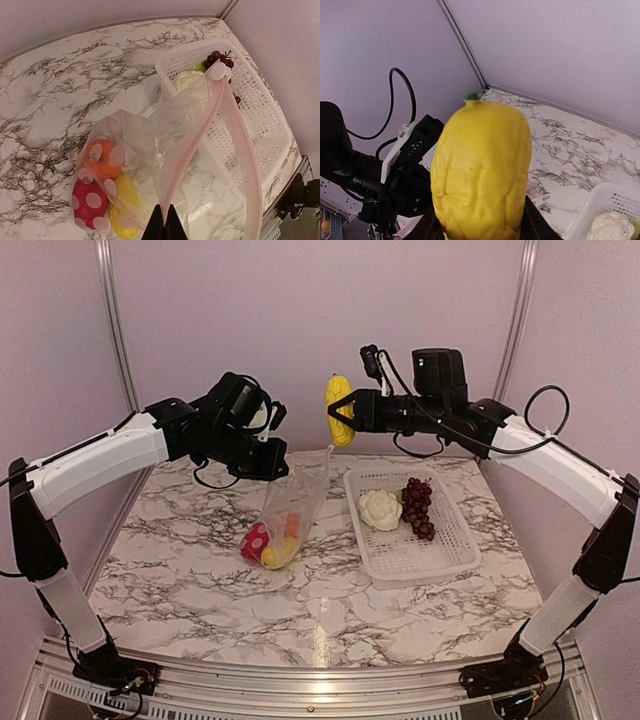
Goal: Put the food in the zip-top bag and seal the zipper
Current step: Place the fake fruit in the zipper food storage bag.
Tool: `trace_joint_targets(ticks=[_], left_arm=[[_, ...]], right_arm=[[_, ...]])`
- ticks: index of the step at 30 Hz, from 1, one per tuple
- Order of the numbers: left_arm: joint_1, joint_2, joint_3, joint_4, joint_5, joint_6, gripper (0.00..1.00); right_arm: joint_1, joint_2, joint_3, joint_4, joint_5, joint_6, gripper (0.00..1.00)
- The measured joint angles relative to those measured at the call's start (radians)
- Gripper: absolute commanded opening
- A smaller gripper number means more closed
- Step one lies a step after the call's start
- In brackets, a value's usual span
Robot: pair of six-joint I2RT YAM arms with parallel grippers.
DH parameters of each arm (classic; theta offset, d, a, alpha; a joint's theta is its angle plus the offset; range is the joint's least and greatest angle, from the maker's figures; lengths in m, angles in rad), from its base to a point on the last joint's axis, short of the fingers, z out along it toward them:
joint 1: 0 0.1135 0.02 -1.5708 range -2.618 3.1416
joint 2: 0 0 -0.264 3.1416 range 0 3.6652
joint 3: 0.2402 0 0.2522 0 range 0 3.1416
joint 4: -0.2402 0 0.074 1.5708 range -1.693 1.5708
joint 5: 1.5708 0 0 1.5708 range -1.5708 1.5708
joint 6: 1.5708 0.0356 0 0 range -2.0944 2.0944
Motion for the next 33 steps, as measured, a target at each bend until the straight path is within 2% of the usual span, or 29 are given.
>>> trace_joint_targets(ticks=[12,28,33], left_arm=[[0.045,0.004,0.006,0.027,0.081,-0.1,0.0],[0.119,0.004,-0.034,0.086,0.183,-0.217,0.0],[0.122,0.004,-0.034,0.096,0.191,-0.226,0.0]], right_arm=[[0.035,0.077,-0.082,0.237,-0.063,0.069,0.33],[0.055,0.217,-0.051,0.275,-0.083,0.035,0.43],[0.055,0.254,-0.039,0.262,-0.069,0.026,0.61]])
